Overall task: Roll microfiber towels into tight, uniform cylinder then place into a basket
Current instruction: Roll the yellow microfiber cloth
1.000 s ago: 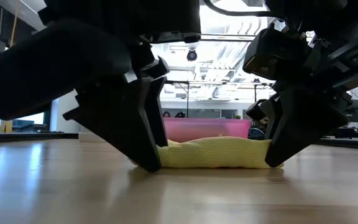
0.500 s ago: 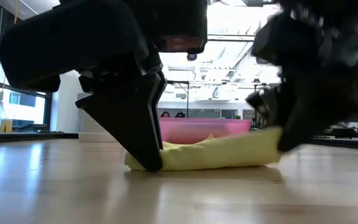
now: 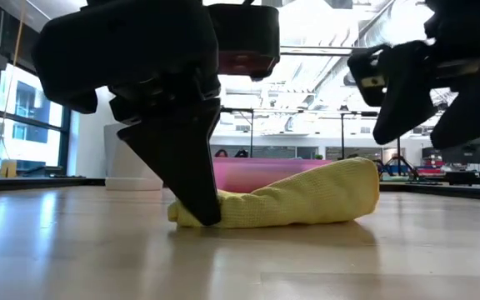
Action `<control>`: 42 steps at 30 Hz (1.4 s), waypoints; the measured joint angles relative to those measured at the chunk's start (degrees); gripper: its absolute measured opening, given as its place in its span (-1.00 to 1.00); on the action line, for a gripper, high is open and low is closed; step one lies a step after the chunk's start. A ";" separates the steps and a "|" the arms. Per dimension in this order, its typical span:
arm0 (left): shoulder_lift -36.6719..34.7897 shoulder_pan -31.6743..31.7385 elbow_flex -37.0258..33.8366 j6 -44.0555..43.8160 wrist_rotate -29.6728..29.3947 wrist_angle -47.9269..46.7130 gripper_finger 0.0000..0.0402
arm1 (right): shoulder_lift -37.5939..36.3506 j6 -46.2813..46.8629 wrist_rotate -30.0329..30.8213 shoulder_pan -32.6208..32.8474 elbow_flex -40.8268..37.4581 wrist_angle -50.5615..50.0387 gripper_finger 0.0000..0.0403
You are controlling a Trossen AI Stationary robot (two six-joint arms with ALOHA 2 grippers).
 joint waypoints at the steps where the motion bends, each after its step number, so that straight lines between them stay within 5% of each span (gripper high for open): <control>1: 0.00 0.18 -0.02 -0.34 0.07 0.11 -0.98 | 0.52 -0.22 1.64 0.74 0.01 1.11 -0.25; 15: 0.00 0.26 -0.05 -0.78 1.94 3.26 -0.96 | 8.61 -5.21 18.13 2.21 0.07 7.35 -0.34; 29: 0.00 0.22 -0.07 -0.37 1.75 3.34 -0.96 | 8.61 -7.29 17.73 -0.24 0.13 5.13 -0.34; 42: 0.00 0.20 -0.09 -0.34 1.53 3.56 -0.96 | 8.55 3.58 7.03 -2.19 0.24 1.11 -0.34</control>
